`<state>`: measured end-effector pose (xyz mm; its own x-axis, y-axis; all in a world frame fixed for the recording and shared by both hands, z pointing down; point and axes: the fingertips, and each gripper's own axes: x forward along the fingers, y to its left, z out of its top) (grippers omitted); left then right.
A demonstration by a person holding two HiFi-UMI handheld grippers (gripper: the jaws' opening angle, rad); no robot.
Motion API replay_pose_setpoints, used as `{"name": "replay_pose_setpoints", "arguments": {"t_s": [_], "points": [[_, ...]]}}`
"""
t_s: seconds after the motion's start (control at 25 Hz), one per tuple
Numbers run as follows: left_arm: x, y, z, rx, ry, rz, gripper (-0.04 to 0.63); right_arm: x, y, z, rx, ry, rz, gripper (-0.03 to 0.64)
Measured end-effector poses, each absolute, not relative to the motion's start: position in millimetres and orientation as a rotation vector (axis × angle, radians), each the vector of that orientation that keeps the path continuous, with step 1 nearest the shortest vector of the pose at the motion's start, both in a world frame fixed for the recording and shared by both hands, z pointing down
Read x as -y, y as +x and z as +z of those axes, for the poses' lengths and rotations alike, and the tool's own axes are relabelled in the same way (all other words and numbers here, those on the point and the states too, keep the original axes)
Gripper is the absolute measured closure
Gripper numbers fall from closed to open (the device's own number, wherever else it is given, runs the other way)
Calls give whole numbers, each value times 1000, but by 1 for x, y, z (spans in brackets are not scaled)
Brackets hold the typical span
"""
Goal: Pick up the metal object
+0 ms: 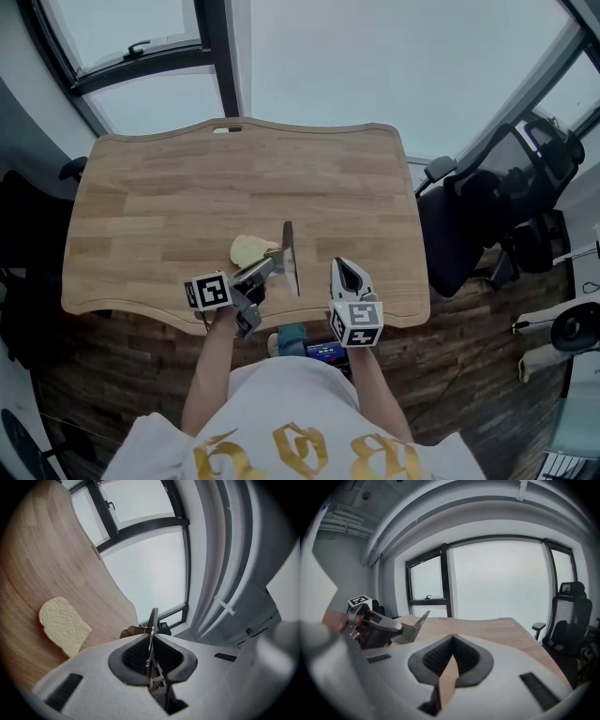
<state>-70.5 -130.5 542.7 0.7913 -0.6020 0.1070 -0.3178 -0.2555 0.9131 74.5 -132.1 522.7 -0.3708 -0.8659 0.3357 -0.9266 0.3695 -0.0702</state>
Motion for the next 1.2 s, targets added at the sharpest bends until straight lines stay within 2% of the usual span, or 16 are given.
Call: {"name": "replay_pose_setpoints", "arguments": {"t_s": [1.2], "points": [[118,-70,527,616,1860,-388,552,117,70,514,2382,1612,337,606]]}}
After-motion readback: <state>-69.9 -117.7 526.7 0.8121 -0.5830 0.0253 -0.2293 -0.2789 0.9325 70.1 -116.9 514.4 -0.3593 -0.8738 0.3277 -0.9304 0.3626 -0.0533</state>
